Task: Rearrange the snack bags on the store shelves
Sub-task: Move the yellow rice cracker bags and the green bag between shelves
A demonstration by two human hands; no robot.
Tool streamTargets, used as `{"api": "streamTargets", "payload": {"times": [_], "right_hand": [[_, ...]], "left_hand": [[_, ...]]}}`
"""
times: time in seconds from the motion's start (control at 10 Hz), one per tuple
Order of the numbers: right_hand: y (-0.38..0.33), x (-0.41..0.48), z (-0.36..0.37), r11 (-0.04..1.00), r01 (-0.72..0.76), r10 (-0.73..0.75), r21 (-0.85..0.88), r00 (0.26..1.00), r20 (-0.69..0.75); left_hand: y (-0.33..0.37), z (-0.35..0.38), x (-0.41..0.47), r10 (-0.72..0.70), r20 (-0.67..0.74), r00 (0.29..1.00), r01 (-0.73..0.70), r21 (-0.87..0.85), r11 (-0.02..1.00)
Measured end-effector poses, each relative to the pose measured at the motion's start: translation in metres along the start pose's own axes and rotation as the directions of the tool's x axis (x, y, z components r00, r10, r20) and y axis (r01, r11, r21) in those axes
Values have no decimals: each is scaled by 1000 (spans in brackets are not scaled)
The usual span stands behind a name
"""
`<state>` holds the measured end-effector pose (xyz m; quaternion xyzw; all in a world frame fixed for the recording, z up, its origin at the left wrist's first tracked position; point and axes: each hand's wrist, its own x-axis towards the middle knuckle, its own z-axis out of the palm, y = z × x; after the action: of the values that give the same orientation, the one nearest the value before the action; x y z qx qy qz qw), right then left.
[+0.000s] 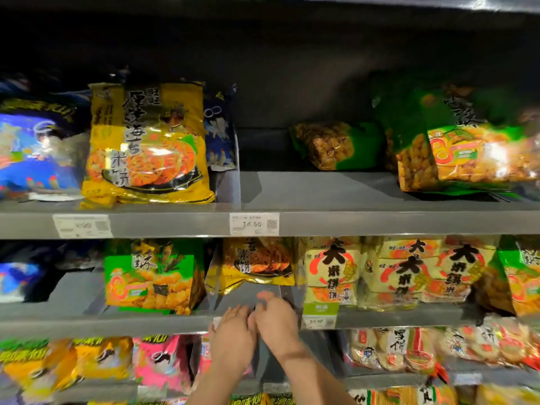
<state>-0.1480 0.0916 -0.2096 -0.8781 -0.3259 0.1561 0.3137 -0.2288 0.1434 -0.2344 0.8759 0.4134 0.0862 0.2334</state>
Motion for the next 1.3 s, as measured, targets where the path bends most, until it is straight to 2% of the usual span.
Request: {"api": "streamTargets", "payload": {"times": [0.2,0.4,0.5,0.6,0.7,0.8,0.9,1.0,1.1,1.2,1.3], "right_hand": [[-30,-36,20,997,76,-77,23,996,38],[-72,-44,36,982,100,-111,163,992,63],[-104,-29,59,983,48,-56,180,997,44],[-138,-11,91,978,-92,82,187,995,62],[-153,5,110,932,-235,218,276,972,92],[-155,14,118,925,-278,282,260,959,21],[-162,11,117,897,-288,337,334,936,-98],[-164,5,110,944,-284,305,167,945,-120],[-158,6,112,881,-223,306,418,942,-141],[-145,10,115,836,-236,322,496,942,-93],[-126,14,119,821,-244,344,517,933,-106]], "left_hand": [[-30,-40,-36,-99,-186,978,83,-95,992],[-91,-75,-31,-229,-284,931,170,-217,961],[-132,-90,-14,-302,-303,904,200,-325,925],[-167,-113,7,-361,-316,877,229,-386,894],[-190,-134,27,-375,-261,889,230,-453,862],[-207,-138,42,-333,-173,927,205,-510,836],[-212,-133,47,-254,-78,964,193,-451,872],[-210,-132,48,-269,-35,963,226,-442,868],[-208,-138,47,-230,-101,968,179,-366,913],[-210,-140,45,-207,-153,966,144,-348,926],[-211,-136,33,-231,-168,958,139,-431,892]]}}
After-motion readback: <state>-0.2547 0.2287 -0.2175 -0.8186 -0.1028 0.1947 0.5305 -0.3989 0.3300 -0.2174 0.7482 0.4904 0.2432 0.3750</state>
